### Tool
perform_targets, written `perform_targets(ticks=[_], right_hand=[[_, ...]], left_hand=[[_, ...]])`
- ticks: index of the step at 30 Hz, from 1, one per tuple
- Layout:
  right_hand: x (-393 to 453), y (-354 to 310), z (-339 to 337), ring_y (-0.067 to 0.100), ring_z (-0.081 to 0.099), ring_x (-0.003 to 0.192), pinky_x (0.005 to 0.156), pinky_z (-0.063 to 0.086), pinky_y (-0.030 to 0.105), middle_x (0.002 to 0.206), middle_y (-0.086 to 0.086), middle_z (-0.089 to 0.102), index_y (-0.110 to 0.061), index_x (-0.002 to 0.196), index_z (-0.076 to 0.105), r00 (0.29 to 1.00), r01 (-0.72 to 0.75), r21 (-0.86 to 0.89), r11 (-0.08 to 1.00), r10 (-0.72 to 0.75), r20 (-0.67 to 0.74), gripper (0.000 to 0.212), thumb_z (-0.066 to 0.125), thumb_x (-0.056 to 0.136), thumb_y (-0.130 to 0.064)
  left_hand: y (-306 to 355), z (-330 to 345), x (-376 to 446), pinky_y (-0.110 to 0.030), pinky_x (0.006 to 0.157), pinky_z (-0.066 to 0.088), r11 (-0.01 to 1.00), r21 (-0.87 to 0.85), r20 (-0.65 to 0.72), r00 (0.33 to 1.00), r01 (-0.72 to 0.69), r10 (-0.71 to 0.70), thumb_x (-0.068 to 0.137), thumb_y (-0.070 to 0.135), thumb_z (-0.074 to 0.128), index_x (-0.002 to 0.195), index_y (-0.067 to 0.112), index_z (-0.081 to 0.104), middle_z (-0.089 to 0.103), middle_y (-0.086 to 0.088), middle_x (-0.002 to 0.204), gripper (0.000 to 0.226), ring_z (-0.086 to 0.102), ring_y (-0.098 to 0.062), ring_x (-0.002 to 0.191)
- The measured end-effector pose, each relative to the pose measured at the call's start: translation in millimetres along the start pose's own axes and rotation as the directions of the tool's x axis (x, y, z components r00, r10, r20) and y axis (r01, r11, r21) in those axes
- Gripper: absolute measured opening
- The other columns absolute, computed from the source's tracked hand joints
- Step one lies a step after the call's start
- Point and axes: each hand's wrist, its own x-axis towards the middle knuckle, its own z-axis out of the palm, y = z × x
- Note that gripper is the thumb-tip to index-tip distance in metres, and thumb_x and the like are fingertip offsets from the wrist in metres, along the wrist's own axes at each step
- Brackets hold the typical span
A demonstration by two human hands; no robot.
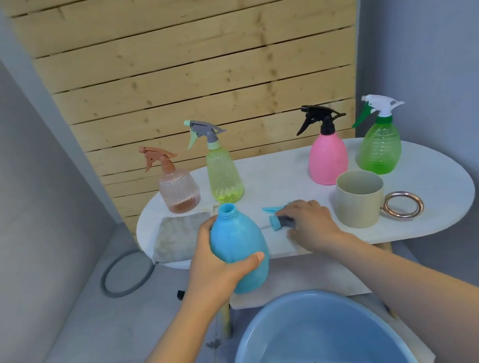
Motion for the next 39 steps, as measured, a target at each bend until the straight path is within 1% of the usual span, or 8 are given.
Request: perform_targets(ticks=[14,18,21,24,29,31,34,39], right_hand=[[3,-7,13,0.026,0.037,0.114,0.090,0.028,0.034,0.122,0.002,0.044,-0.020,0.118,0.057,0.999,-0.012,-0.220,0.975,0.005,-0.033,0.033,0.052,0.089,-0.034],[-5,-5,-12,0.027,0.040,0.112,0.087,0.035,0.030,0.122,0.005,0.046,-0.015,0.115,0.060,0.993,-0.120,0.085,0.989,0.121,-0.003,0.034,0.060,0.087,-0.034],[-21,-3,-36,0.018,0.052,0.086,0.063,0.040,0.020,0.089,0.000,0.059,-0.015,0.099,0.062,0.987,-0.149,0.413,0.899,0.160,0.007,0.023,0.067,0.084,-0.032],[-45,-6,-57,0.014,0.058,0.075,0.066,0.055,0.028,0.071,-0.005,0.062,-0.014,0.100,0.058,0.985,-0.150,0.624,0.767,0.169,0.028,0.021,0.065,0.087,-0.029],[-59,-12,-74,0.008,0.054,0.067,0.063,0.050,0.017,0.070,-0.007,0.057,-0.010,0.102,0.063,0.987,-0.084,0.625,0.776,0.151,-0.055,0.024,0.072,0.082,-0.020],[-61,-11,-78,0.002,0.050,0.066,0.056,0.037,0.006,0.084,0.001,0.060,-0.009,0.102,0.067,0.977,-0.010,0.536,0.844,0.122,-0.175,0.029,0.077,0.077,-0.017],[-61,-8,-81,0.017,0.051,0.103,0.079,0.030,0.007,0.126,0.011,0.047,-0.012,0.106,0.069,0.921,0.084,0.410,0.908,0.087,-0.381,0.037,0.080,0.071,-0.011],[-60,-9,-93,0.022,0.045,0.112,0.096,0.029,0.019,0.140,0.015,0.040,-0.008,0.100,0.072,0.770,0.289,0.281,0.915,-0.048,-0.636,0.037,0.077,0.067,0.005]], left_hand=[[-7,-3,1,-0.024,0.073,0.051,0.999,-0.019,-0.010,1.000,0.028,-0.028,0.061,0.016,0.088,0.123,0.037,0.042,0.057,0.011,0.111,0.080,0.058,-0.007,0.099],[-4,1,-5,-0.023,0.072,0.050,1.000,-0.003,0.010,1.000,0.019,-0.019,0.064,0.012,0.086,0.126,0.033,0.042,0.056,0.010,0.112,0.079,0.057,-0.007,0.099],[-3,5,-8,-0.028,0.077,0.052,1.000,0.010,0.024,1.000,0.014,-0.014,0.063,0.014,0.087,0.124,0.034,0.042,0.056,0.009,0.113,0.079,0.057,-0.012,0.102],[-1,11,-12,-0.032,0.080,0.053,1.000,0.027,0.041,0.999,0.001,-0.002,0.053,0.026,0.088,0.119,0.040,0.042,0.056,0.012,0.112,0.081,0.057,-0.011,0.102],[-3,15,-12,-0.036,0.083,0.054,0.999,0.048,0.050,0.999,-0.010,0.008,0.053,0.028,0.087,0.106,0.052,0.042,0.055,0.014,0.113,0.074,0.057,-0.011,0.103],[-2,17,-13,-0.033,0.081,0.053,0.998,0.066,0.051,0.999,-0.021,0.018,0.051,0.031,0.085,0.104,0.052,0.041,0.054,0.016,0.112,0.073,0.056,-0.009,0.102],[-2,18,-11,-0.029,0.078,0.050,0.996,0.081,0.048,0.998,-0.031,0.027,0.061,0.019,0.088,0.104,0.051,0.039,0.052,0.018,0.110,0.073,0.055,-0.009,0.101],[-5,16,-10,-0.024,0.072,0.046,0.989,0.139,0.042,0.998,-0.047,0.042,0.063,0.017,0.087,0.103,0.051,0.038,0.050,0.020,0.107,0.071,0.054,-0.008,0.098]])
